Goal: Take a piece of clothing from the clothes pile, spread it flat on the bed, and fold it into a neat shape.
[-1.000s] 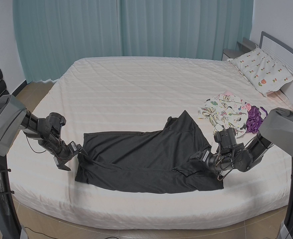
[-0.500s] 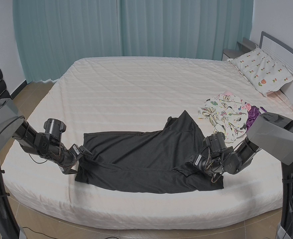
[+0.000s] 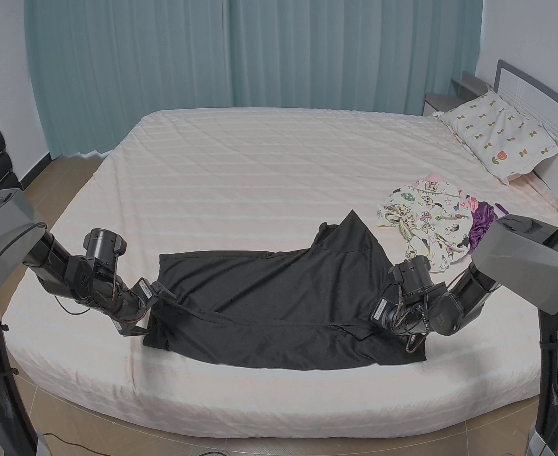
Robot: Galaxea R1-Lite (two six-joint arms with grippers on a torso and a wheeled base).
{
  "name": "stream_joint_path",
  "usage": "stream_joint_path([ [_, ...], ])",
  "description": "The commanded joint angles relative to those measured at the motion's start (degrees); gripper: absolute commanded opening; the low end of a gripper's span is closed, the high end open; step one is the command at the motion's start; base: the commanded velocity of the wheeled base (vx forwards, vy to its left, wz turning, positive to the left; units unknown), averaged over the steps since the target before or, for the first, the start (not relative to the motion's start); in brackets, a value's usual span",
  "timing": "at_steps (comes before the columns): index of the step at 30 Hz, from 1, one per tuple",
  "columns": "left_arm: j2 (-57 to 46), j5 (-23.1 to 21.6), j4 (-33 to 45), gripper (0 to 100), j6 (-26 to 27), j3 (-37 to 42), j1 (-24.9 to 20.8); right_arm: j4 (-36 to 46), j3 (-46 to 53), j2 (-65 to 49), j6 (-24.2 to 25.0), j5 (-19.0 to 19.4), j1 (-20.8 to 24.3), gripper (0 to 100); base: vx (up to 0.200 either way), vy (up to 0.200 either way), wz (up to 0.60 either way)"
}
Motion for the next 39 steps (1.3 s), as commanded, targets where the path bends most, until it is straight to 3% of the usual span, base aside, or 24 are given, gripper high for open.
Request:
stream_joint_path([
  [1,0.0,0.0,-0.2,100,0.0,0.7,-0.2,0.0,2.4,-3.8,0.0,0.1,0.2,0,0.0,0.0,0.0],
  [11,0.0,0.0,-0.2,100,0.0,1.0,-0.9,3.5,1.6,-7.9,-0.2,0.6,1.0,0,0.0,0.0,0.0],
  [12,0.0,0.0,-0.2,100,0.0,1.1,-0.9,3.5,1.6,-7.9,-0.2,0.6,1.0,100,0.0,0.0,0.0],
  [35,0.0,0.0,-0.2,100,0.0,1.4,-0.9,1.4,-1.6,-0.4,2.8,-1.9,1.5,100,0.0,0.0,0.0],
  [36,0.0,0.0,-0.2,100,0.0,1.4,-0.9,1.4,-3.0,0.8,3.1,-2.3,1.1,0,0.0,0.0,0.0],
  [39,0.0,0.0,-0.2,100,0.0,1.4,-0.9,1.4,-3.3,0.9,3.2,-2.5,1.1,0,0.0,0.0,0.0],
])
